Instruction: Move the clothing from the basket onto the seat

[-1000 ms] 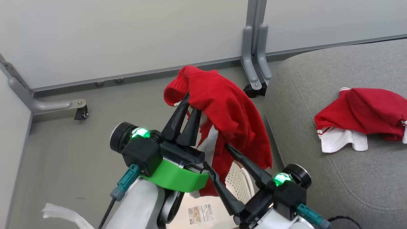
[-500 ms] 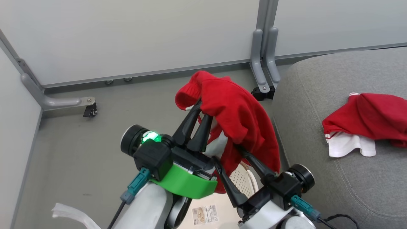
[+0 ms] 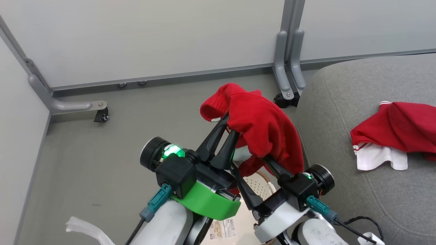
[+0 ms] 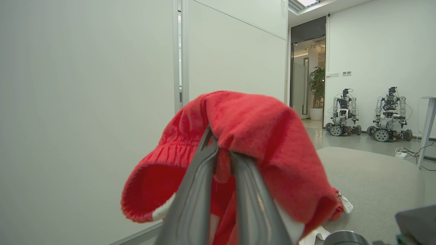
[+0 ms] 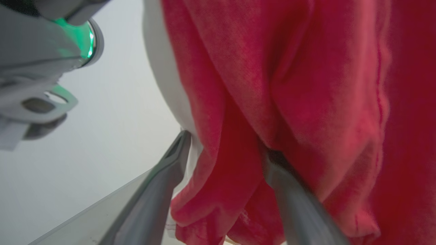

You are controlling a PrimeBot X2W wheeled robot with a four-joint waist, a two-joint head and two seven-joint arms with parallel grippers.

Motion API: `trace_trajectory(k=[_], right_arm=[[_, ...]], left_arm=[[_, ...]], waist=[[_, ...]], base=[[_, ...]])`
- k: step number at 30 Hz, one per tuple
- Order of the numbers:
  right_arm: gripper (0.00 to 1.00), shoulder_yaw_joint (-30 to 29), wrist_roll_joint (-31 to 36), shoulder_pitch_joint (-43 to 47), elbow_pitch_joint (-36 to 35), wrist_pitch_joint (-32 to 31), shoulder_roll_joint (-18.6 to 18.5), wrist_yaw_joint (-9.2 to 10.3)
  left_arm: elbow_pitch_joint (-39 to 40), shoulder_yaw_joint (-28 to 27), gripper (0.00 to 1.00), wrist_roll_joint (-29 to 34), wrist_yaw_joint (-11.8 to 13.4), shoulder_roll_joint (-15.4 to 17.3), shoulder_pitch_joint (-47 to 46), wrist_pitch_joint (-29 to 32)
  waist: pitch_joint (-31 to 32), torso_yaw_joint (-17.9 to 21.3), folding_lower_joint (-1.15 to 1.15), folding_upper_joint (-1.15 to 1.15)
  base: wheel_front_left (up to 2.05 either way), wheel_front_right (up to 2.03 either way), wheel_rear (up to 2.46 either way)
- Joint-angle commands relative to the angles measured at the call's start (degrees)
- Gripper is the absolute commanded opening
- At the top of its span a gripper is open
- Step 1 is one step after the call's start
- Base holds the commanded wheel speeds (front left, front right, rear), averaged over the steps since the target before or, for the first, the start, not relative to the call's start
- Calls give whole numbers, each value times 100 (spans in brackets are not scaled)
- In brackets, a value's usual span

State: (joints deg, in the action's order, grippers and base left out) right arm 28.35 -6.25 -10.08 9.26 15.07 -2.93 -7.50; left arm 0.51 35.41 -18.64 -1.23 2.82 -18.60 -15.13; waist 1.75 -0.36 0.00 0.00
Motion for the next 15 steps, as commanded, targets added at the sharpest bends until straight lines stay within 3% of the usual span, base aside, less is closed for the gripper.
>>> trace_trajectory(k=[1,15], right_arm=[[100,-39,-26,-76,7,15,2,2],[100,-270,-313,-174,48,15,2,2]], left_arm=[[-7,20,0,-70,9,15,-11,-1],[-49,184,0,-80,17,15,29,-1]], waist=[[12,-14,0,0],[59,-51,0,0]], base=[[0,0,0],[0,0,0]])
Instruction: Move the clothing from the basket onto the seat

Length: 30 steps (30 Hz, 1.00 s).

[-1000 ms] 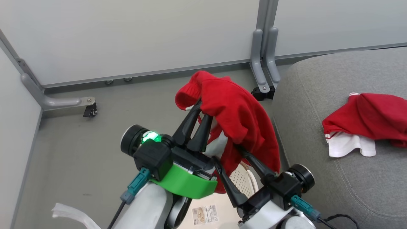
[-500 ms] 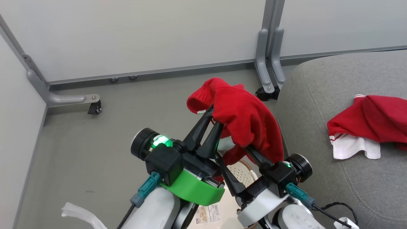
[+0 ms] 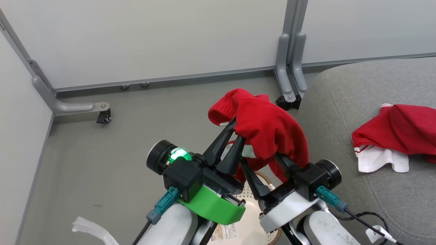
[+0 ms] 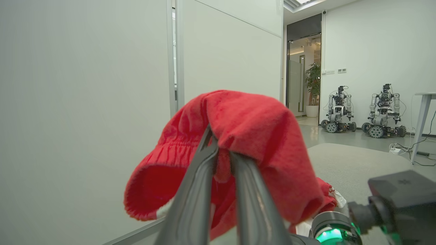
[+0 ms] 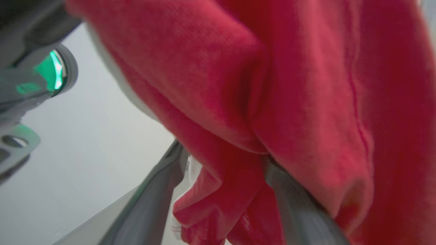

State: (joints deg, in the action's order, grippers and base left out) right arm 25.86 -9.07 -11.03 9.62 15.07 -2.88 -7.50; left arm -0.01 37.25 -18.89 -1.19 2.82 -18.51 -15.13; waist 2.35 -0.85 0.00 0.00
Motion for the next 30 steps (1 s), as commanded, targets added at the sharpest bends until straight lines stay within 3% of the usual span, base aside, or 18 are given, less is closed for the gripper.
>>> trace_trajectory(k=[1,2,30], right_arm=[[68,-24,-68,-76,28,15,-1,2],[0,-36,-72,-82,28,16,-1,2],[0,-271,-320,238,-438,16,-3,2]], left_arm=[[-3,8,0,-56,11,15,18,-1],[-9,8,0,-55,11,15,16,-1],[-154,-321,0,61,-4,16,75,-1]], waist=[[-2,-6,0,0],[-4,-8,0,0],[-3,57,0,0]], base=[[0,0,0],[0,0,0],[0,0,0]])
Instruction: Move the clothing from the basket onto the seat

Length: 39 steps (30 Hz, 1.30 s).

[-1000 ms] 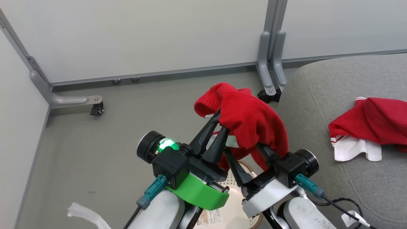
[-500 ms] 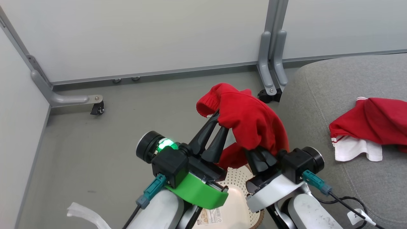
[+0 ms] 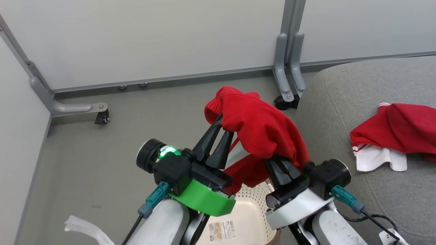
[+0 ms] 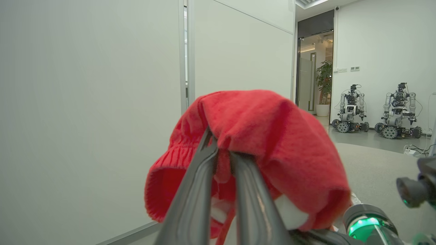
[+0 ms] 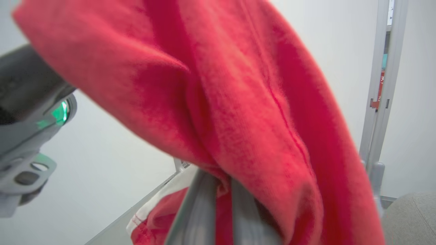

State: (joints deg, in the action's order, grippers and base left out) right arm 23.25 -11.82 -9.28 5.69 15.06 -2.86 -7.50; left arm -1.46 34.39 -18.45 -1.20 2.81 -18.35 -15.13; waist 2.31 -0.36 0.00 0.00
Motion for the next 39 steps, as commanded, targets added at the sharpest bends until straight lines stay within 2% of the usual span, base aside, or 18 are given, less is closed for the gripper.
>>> trace_trajectory(k=[1,14,23,28,29,30,31,39], right_arm=[[0,-34,-38,61,-78,17,-5,2],[0,-493,21,108,-515,16,-4,2],[0,-692,35,81,-833,17,-4,2],[0,-710,71,116,-912,17,-4,2],[0,-713,79,123,-925,17,-4,2],[0,-719,92,132,-940,16,-5,2],[0,-724,99,141,-953,16,-5,2],[0,-763,265,201,-1016,17,-5,2]], left_arm=[[-17,-51,0,23,0,17,65,-1],[-121,-357,0,100,-71,17,155,-1],[-142,-235,0,144,-146,17,350,-1],[-237,-193,0,167,-278,17,490,-1],[-262,-201,19,181,-294,17,514,-1],[-311,-211,72,207,-323,17,546,-1],[-364,-216,99,229,-339,17,577,-1],[-589,-314,100,393,-517,17,794,-1]], waist=[[0,16,0,0],[6,41,0,0],[24,3,0,0],[32,-14,0,0],[34,-18,0,0],[37,-22,0,0],[40,-25,0,0],[59,-68,0,0]], base=[[0,0,0],[0,0,0],[0,0,0],[0,0,0],[0,0,0],[0,0,0],[0,0,0],[0,0,0]])
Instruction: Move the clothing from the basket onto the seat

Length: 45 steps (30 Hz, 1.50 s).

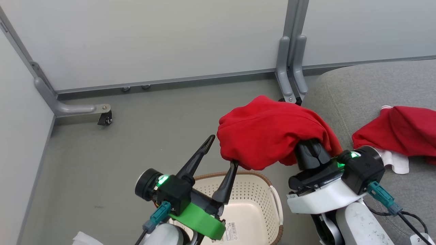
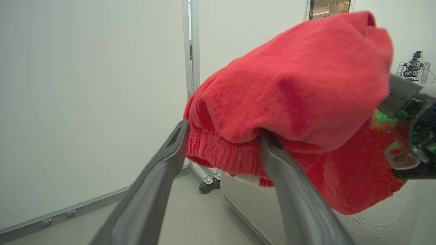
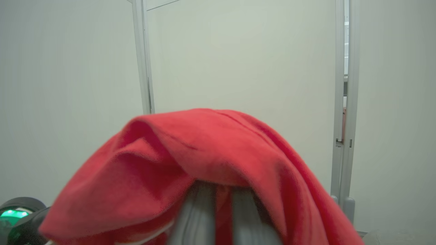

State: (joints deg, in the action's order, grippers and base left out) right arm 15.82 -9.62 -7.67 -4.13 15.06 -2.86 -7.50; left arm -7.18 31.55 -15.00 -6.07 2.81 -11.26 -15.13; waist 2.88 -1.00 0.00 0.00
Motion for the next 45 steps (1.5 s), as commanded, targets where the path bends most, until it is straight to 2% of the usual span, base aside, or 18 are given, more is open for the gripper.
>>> trace_trajectory(k=[1,13,23,35,39,45], right_arm=[[0,-43,94,58,-54,17,-4,2],[0,-250,235,149,-193,17,-5,2],[0,-329,261,191,-254,17,-5,2],[0,-502,230,276,-321,17,-5,2],[0,-537,235,300,-333,17,-4,2],[0,-612,241,362,-369,16,-4,2]], left_arm=[[-64,-78,100,85,-51,18,151,-1],[-194,-362,100,391,-145,23,460,0],[-196,-309,100,392,-146,108,524,0],[-558,-680,100,462,-147,141,891,0],[-667,-893,100,461,-146,120,1033,0],[-660,-1496,100,407,-147,74,1254,0]], waist=[[5,-15,0,0],[-25,-81,0,0],[-62,-71,0,0],[-39,-50,0,0],[-33,-67,0,0],[-38,-126,0,0]], base=[[0,0,0],[0,0,0],[0,0,0],[0,0,0],[0,0,0],[0,0,0]])
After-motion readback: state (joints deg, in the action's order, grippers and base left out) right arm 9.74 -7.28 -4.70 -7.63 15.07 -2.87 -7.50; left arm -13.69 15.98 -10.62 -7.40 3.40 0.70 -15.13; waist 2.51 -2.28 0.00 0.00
